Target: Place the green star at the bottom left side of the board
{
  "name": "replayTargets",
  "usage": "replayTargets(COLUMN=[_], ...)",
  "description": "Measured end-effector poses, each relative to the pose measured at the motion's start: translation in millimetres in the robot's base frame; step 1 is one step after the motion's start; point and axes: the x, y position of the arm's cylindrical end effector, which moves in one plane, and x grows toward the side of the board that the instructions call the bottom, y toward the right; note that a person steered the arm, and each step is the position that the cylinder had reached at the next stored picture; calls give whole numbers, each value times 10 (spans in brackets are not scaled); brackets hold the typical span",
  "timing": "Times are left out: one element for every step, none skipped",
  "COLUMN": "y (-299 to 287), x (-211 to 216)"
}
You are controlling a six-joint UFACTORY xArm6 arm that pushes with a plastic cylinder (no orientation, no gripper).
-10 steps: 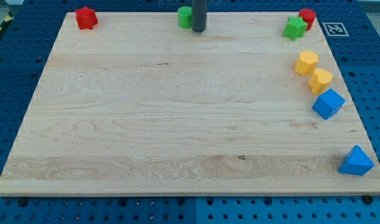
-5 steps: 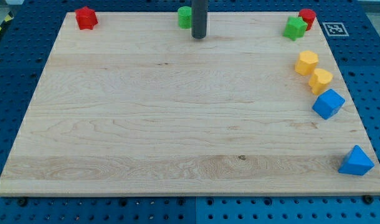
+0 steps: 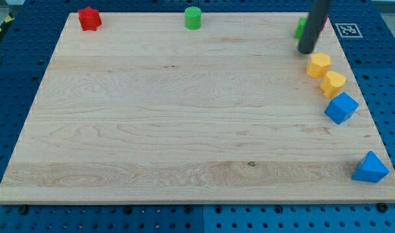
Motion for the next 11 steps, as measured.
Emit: replayTargets(y=[407, 517, 518, 694, 1035, 1004, 601, 334, 246, 181, 103], x=[126, 148, 148, 54, -217, -584, -818, -847, -847, -825, -668])
